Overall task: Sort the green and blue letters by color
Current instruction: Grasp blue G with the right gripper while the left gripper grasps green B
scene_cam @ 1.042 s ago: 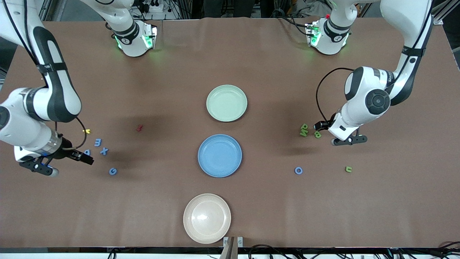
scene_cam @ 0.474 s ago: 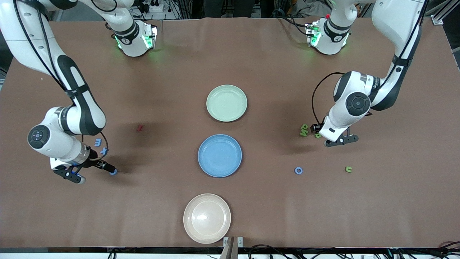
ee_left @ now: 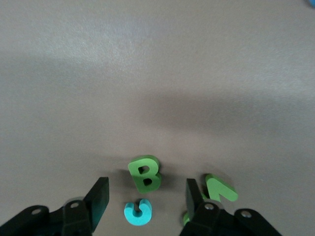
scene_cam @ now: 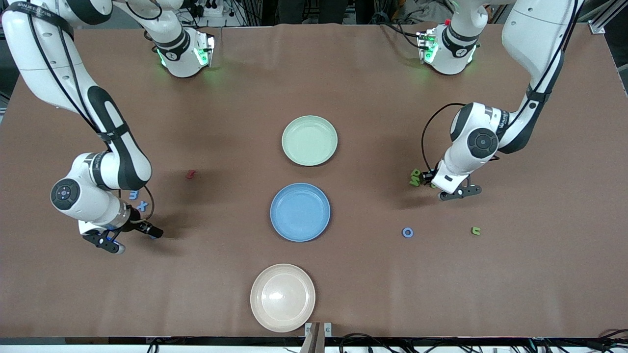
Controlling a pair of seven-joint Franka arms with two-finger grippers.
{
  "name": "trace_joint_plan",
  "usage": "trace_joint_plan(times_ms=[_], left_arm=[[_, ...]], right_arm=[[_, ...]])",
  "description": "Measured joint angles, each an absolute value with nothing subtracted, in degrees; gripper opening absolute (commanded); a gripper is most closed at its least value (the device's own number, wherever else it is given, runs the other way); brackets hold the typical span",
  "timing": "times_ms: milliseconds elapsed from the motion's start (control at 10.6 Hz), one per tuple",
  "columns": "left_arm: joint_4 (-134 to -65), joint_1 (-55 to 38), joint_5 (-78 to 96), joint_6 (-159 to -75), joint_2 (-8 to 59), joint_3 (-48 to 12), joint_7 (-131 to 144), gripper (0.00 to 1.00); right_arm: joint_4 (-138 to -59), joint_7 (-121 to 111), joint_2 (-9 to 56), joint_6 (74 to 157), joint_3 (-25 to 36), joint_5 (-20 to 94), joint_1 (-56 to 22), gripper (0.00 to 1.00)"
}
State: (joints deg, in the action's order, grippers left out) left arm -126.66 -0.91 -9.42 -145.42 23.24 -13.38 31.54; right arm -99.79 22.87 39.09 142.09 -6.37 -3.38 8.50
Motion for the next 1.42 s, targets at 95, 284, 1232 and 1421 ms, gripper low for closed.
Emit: trace_joint_plan(times_ms=[95,284,1232,1421], left_arm=[[-127.0,-0.7,-9.4,-146.4,23.8,-13.4,31.5,0.7],[-127.1,-0.2,-9.4,-146.8,24.1,-13.3,31.5,0.66],[-126.9,0.5,-9.4,-149.8,25.1,-13.4,31.5,0.0],[-126.2,0.6,-9.5,-150.3,24.3,-14.1,31.5,0.0]], right_arm=[[-99.4,22.9,39.8,142.5,-5.9,-3.7,8.3,1.0],[-98.6,22.9,41.0,142.8,-5.3,-5.4,7.6,1.0],[-96.7,24.9,42.3,143.0,-5.1,-8.9,6.5,0.2],[-96.7,25.7,42.3,143.1,-5.0,-8.9,6.5,0.16]])
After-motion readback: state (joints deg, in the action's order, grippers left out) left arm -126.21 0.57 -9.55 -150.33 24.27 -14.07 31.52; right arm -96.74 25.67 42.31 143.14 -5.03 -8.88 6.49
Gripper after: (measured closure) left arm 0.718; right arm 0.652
